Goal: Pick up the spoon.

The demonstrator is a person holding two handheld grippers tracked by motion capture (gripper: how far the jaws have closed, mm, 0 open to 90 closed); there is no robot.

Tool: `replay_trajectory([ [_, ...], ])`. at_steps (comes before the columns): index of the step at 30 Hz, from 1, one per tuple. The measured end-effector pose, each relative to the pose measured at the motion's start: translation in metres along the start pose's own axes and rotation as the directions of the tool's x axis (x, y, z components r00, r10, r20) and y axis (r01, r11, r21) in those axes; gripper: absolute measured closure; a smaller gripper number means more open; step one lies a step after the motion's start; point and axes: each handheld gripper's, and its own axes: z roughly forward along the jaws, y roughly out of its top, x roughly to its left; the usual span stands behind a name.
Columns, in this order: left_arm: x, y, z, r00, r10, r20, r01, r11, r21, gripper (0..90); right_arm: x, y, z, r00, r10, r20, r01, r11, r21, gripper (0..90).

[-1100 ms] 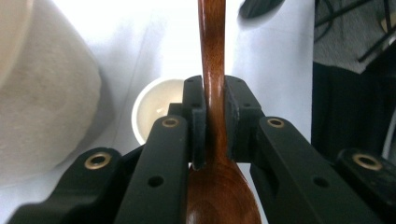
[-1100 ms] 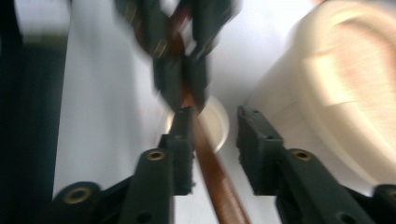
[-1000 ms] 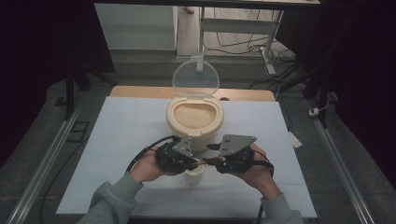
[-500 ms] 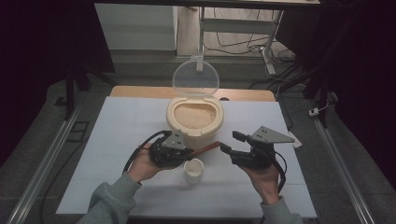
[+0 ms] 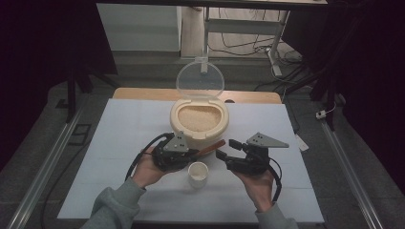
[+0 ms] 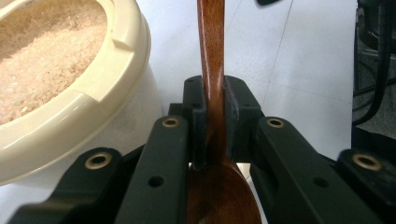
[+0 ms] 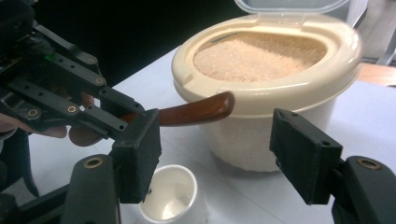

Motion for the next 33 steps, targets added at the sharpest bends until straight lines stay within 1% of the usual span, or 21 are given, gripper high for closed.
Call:
replay_trajectory([
  [1,0.000,0.000,0.000,1.0000,-0.002,-0.003,0.002,1.0000,-0.005,79.3,0.000,0.000,0.000,1.0000,0.000,0.000,0.000,1.0000,0.000,33.9],
  [3,-0.001,0.000,0.000,1.0000,-0.005,-0.001,0.005,1.0000,-0.008,79.3,0.001,-0.002,0.004,0.9998,0.016,-0.015,-0.016,0.9999,0.003,34.2],
  [7,-0.003,0.001,0.004,1.0000,0.003,0.003,-0.003,1.0000,-0.005,79.3,0.004,-0.004,0.010,0.9982,0.050,-0.035,-0.050,0.9986,-0.015,37.8],
  [10,-0.005,0.001,0.005,1.0000,0.002,0.006,-0.002,1.0000,-0.006,79.3,0.007,-0.004,0.014,0.9969,0.061,-0.051,-0.062,0.9979,-0.018,41.5],
  [15,-0.007,0.001,0.008,0.9999,0.010,0.005,-0.010,1.0000,0.000,79.4,0.010,-0.006,0.016,0.9956,0.080,-0.050,-0.082,0.9957,-0.044,50.6],
  [19,-0.008,0.001,0.009,0.9998,0.017,0.006,-0.017,0.9998,0.005,79.5,0.007,-0.007,0.015,0.9901,0.119,-0.075,-0.124,0.9897,-0.071,59.2],
  [23,-0.009,0.001,0.009,0.9997,0.024,0.002,-0.024,0.9997,0.009,79.5,0.009,-0.006,0.012,0.9862,0.120,-0.113,-0.133,0.9852,-0.108,68.1],
  [27,-0.008,0.000,0.008,0.9997,0.026,0.003,-0.026,0.9996,0.009,79.6,0.009,-0.005,0.011,0.9788,0.114,-0.170,-0.137,0.9814,-0.134,74.6],
  [28,-0.008,0.000,0.008,0.9996,0.027,0.004,-0.027,0.9996,0.009,79.6,0.009,-0.005,0.011,0.9788,0.114,-0.170,-0.137,0.9814,-0.134,74.6],
  [29,-0.009,0.000,0.008,0.9996,0.029,0.005,-0.029,0.9995,0.008,79.6,0.009,-0.005,0.010,0.9760,0.113,-0.186,-0.140,0.9807,-0.137,75.9],
  [30,-0.009,0.001,0.008,0.9994,0.034,0.004,-0.034,0.9994,0.007,79.6,0.007,-0.006,0.010,0.9680,0.119,-0.221,-0.153,0.9777,-0.144,78.7],
  [32,-0.010,0.001,0.009,0.9994,0.035,0.005,-0.035,0.9994,0.006,79.5,0.007,-0.006,0.010,0.9580,0.123,-0.259,-0.167,0.9738,-0.155,82.0],
  [33,-0.011,0.001,0.009,0.9993,0.036,0.005,-0.036,0.9993,0.006,79.5,0.007,-0.006,0.010,0.9553,0.120,-0.270,-0.167,0.9732,-0.158,82.4],
])
